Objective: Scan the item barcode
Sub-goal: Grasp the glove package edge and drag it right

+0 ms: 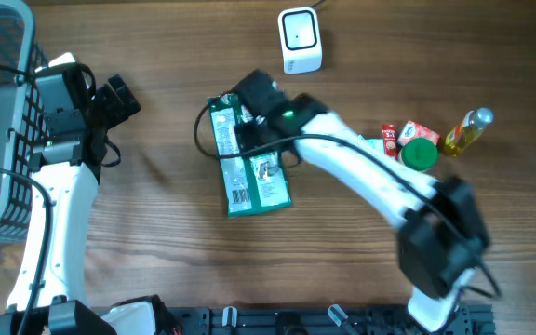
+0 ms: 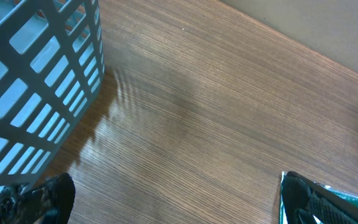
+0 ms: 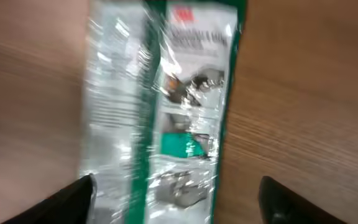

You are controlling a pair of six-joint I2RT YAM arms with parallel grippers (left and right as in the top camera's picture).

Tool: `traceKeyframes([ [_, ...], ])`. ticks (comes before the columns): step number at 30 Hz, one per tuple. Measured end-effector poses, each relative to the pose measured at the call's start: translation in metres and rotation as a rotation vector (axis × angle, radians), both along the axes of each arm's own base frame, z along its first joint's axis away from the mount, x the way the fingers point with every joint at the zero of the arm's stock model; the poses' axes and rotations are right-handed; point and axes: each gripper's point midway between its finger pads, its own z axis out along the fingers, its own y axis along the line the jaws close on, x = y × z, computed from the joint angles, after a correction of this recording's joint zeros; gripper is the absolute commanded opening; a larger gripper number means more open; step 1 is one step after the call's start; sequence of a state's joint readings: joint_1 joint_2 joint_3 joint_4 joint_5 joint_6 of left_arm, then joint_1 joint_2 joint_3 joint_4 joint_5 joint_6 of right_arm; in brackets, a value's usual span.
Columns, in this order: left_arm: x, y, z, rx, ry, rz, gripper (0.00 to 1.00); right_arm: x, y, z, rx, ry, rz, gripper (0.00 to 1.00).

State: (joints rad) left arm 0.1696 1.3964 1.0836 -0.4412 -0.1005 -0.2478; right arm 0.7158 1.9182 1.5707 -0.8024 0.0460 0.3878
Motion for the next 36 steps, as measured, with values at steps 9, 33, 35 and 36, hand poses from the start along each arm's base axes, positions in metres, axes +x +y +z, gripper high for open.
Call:
traceKeyframes([
  [9, 0.000, 0.000, 0.000, 0.000, 0.000, 0.000, 1.00, -0.033, 0.012, 0.020, 0.146, 0.133, 0.015, 0.97],
  [33, 0.000, 0.000, 0.000, 0.000, 0.000, 0.000, 1.00, -0.057, 0.013, -0.076, 0.181, 0.154, -0.152, 0.82],
  [35, 0.000, 0.000, 0.000, 0.000, 0.000, 0.000, 1.00, -0.058, 0.014, -0.082, 0.173, 0.157, -0.150, 0.82],
  [36, 0.000, 0.000, 0.000, 0.000, 0.000, 0.000, 1.00, -0.059, 0.014, -0.086, 0.165, 0.164, -0.150, 0.82],
])
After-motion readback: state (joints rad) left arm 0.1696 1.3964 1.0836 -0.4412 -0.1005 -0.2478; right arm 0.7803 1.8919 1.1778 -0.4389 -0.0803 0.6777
